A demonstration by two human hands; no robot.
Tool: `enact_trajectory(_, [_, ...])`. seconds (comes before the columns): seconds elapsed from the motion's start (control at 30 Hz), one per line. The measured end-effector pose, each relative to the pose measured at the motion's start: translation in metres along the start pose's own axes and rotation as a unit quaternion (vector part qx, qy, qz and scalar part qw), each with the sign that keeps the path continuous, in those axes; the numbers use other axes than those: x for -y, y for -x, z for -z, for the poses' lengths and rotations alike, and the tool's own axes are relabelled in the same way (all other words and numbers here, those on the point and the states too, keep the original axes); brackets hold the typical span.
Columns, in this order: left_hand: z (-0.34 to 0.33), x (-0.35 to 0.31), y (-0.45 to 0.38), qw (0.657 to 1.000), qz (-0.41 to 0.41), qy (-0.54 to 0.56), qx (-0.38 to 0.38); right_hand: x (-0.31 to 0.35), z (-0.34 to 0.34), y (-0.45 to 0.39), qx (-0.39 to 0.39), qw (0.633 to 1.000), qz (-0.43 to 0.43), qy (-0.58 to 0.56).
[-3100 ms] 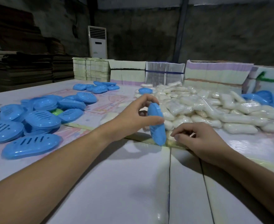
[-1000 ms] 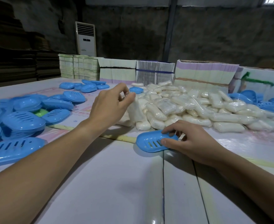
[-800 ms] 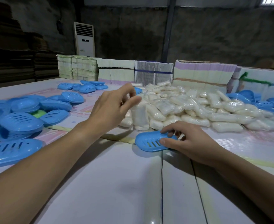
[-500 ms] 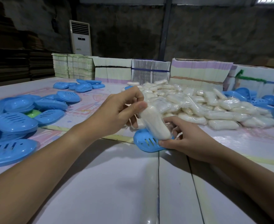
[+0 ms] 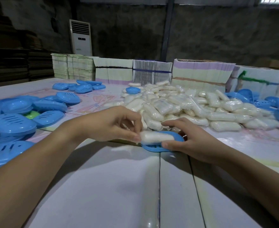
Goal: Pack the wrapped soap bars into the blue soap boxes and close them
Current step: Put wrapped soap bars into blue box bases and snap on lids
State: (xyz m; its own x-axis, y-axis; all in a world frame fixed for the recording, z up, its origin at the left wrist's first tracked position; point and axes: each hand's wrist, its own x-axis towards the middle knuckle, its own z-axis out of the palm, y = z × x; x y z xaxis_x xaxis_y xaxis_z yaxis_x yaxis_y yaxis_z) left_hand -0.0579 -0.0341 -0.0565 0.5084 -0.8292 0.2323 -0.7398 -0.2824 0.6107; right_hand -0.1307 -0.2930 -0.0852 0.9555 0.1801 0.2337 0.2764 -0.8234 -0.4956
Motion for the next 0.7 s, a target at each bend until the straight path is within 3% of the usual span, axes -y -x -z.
enact_trajectory(0.27, [-0.018,0.003,-0.007,0.999,-0.009,-0.047,-0.018,0.002,0.001,0.0,0.018,1.0,0.011,0.021])
enact_trajectory(0.53, [-0.027,-0.003,-0.009,1.0,0.022,-0.016,0.01,0.003,0.001,0.001,0.016,0.998,0.022,0.052])
enact_trajectory(0.7, [-0.031,-0.002,-0.011,1.0,0.02,0.003,-0.02,0.004,0.0,0.001,0.018,0.999,0.022,0.037])
